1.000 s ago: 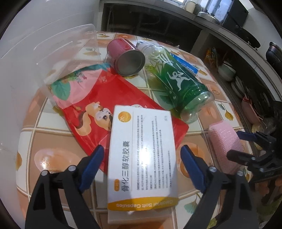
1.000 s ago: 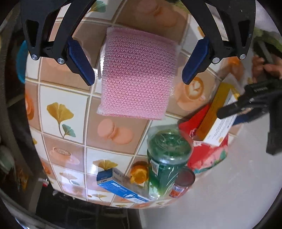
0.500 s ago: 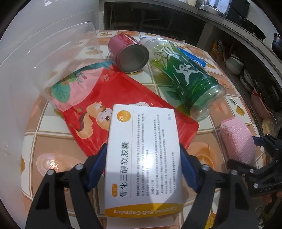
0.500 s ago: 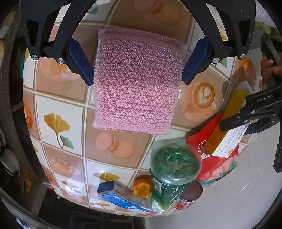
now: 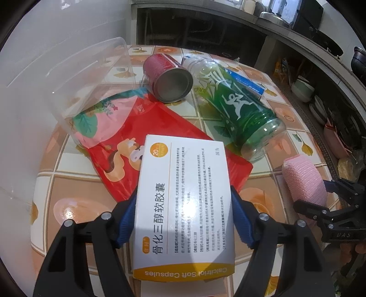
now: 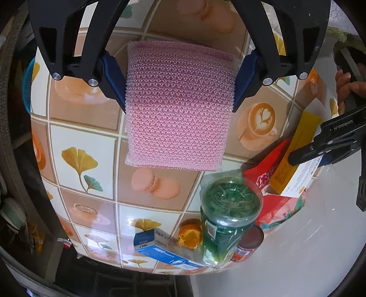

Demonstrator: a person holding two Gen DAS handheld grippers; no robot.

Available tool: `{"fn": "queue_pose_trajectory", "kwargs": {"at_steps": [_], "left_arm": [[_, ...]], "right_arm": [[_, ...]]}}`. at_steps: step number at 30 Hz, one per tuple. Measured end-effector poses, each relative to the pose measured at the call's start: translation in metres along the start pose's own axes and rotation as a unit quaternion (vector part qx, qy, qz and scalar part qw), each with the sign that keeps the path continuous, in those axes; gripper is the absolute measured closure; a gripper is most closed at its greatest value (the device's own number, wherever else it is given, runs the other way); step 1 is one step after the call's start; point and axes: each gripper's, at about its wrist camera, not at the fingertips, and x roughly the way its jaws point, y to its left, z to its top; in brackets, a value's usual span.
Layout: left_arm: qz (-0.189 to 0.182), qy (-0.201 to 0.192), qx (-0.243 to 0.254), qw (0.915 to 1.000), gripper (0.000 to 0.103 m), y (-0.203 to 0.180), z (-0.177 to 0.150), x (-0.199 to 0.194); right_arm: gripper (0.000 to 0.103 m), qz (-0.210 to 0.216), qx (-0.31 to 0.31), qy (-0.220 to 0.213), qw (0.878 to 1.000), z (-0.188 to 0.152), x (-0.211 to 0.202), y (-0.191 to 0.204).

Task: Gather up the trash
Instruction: 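Carry the medicine box and pink sponge over the blue wastebasket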

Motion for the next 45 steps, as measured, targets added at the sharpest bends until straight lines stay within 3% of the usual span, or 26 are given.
{"fn": "queue_pose_trajectory", "kwargs": {"at_steps": [13,20,24,29,35,38,40,45], "left_arm": [[-0.015,-0.027,0.012,0.9994,0.032,-0.017,0.009,-0.033],[-0.048,-0.038,0.049,0.9969,0.032,-0.059,0.025,-0.044],[-0.079,-0.036,0.095,0.9917,0.032,-0.106,0.04,-0.045],[-0.146,-0.023,0.156,0.9767,0.032,-0.184,0.064,-0.036],[-0.219,0.021,0.233,0.9473,0.032,-0.309,0.087,-0.002],[-0.246,0.065,0.26,0.9315,0.032,-0.373,0.091,0.031],[-0.257,0.115,0.272,0.9201,0.032,-0.419,0.089,0.066],[-0.242,0.239,0.275,0.899,0.032,-0.499,0.07,0.162]], "right_arm": [[0.025,0.036,0.032,-0.041,0.998,-0.004,-0.024,-0.023],[0.025,0.059,0.078,-0.084,0.992,-0.013,-0.054,-0.056],[0.025,0.049,0.127,-0.126,0.983,-0.03,-0.085,-0.098],[0.025,0.016,0.205,-0.166,0.965,-0.067,-0.119,-0.16],[0.025,-0.041,0.337,-0.174,0.924,-0.138,-0.134,-0.252],[0.025,-0.058,0.385,-0.164,0.906,-0.167,-0.123,-0.286],[0.025,-0.072,0.416,-0.149,0.894,-0.187,-0.108,-0.312],[0.025,-0.066,0.48,-0.12,0.867,-0.217,-0.062,-0.368]]}}
